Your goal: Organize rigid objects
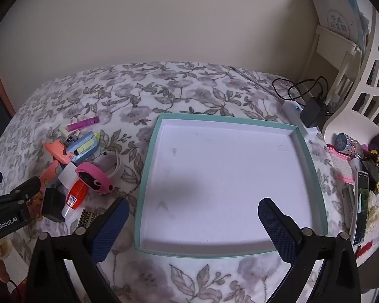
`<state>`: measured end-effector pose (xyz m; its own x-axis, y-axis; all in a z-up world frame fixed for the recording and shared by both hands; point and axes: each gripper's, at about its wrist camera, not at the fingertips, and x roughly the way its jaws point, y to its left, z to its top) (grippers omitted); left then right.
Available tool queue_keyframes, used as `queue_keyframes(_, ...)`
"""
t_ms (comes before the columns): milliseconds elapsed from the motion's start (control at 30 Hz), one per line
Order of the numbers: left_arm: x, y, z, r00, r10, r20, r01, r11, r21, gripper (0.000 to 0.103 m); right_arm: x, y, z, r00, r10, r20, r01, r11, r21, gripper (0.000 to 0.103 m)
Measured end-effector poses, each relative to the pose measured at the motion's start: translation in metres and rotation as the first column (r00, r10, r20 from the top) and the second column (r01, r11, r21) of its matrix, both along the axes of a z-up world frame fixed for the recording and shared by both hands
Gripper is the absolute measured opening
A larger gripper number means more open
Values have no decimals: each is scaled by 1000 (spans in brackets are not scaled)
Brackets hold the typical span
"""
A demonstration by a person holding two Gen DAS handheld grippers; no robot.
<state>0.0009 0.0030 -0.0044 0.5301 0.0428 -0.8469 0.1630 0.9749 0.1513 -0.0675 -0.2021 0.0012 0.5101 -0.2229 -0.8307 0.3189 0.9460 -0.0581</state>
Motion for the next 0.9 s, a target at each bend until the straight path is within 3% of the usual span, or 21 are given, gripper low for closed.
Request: queue_keyframes(900, 2, 1, -4, 1000, 13, -25, -12, 1000, 14, 103, -2, 0, -3, 1000, 0, -8, 0, 1000, -8, 103)
